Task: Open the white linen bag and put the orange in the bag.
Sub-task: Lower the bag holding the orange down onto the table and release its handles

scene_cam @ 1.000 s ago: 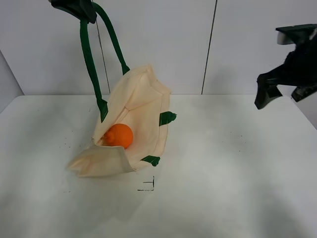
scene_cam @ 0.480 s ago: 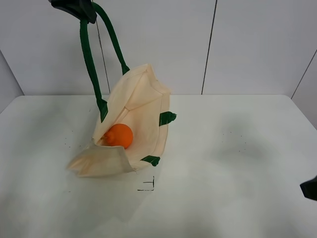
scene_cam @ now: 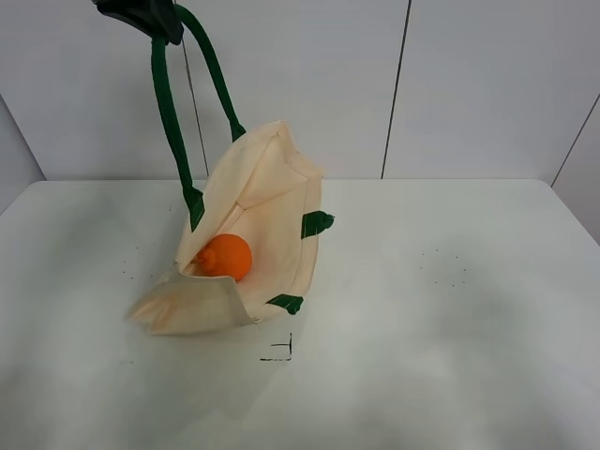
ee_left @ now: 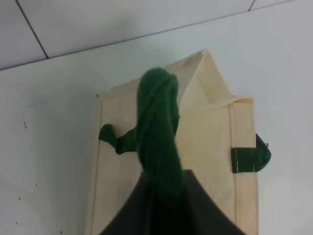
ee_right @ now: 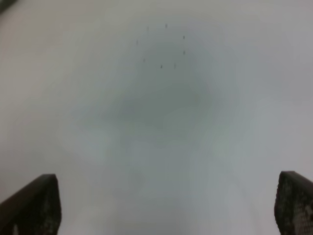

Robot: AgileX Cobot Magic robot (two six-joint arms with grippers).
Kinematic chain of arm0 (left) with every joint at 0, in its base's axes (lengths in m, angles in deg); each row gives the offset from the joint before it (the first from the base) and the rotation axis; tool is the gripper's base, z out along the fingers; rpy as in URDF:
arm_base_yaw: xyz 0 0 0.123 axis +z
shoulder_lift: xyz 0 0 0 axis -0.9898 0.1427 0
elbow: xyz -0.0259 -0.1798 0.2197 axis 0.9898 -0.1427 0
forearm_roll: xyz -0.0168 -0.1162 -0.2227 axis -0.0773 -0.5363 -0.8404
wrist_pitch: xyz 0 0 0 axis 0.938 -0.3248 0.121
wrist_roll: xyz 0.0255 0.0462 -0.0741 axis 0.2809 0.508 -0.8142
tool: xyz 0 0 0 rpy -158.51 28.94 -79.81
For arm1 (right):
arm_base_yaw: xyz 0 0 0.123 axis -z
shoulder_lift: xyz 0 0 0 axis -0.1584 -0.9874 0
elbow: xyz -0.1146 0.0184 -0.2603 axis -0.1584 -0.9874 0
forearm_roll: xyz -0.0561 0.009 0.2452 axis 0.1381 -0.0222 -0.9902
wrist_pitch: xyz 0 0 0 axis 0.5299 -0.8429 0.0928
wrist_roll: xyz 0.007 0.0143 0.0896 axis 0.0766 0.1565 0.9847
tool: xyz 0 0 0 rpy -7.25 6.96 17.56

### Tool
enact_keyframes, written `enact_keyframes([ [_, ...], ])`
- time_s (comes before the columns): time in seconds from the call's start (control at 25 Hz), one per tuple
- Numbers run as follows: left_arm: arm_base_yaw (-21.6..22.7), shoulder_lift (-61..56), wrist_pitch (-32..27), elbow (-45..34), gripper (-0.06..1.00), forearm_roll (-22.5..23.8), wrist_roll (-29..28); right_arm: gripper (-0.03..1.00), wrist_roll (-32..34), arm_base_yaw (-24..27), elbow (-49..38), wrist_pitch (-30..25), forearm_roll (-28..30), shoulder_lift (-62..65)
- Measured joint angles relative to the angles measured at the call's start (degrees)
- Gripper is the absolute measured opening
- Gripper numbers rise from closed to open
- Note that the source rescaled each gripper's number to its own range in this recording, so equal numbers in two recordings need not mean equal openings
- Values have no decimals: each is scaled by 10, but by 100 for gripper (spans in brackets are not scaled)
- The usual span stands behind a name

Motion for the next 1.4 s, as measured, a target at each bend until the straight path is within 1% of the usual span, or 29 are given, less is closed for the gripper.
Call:
enact_keyframes([
  [0.12, 0, 0, 0, 0, 0, 0, 0, 100, 0, 7, 0, 0, -1, 14],
  [0.32, 0, 0, 0, 0, 0, 1, 1, 100, 0, 57, 0, 0, -5, 40],
  [0.4, 0, 0, 0, 0, 0, 1, 1, 100, 0, 70, 0, 1, -2, 59],
  [0.6, 0, -1, 0, -13, 0, 1, 1, 100, 0, 68, 0, 1, -5, 123],
  [0.76, 0, -3, 6, -67, 0, -1, 1, 100, 0, 63, 0, 0, -5, 125],
  [0.88, 0, 11, 27, -109, 0, -14, 2, 100, 0, 60, 0, 0, -9, 125],
  [0.96, 0, 32, 45, -136, 0, -31, 4, 100, 0, 60, 0, 0, -10, 125],
  [1.04, 0, 59, 55, -149, 0, -50, 9, 100, 0, 60, 0, 0, -11, 125],
  [1.2, 0, 126, 78, -155, 1, -100, 41, 100, 2, 60, 0, 0, -11, 125],
  [1.28, 0, 150, 88, -155, 5, -120, 52, 100, 2, 60, 0, 0, -12, 125],
  [1.36, 0, 176, 95, -155, 20, -140, 59, 100, 2, 60, 0, 0, -12, 125],
  [1.4, 0, 187, 99, -155, 32, -145, 60, 100, 2, 60, 0, 0, -12, 125],
])
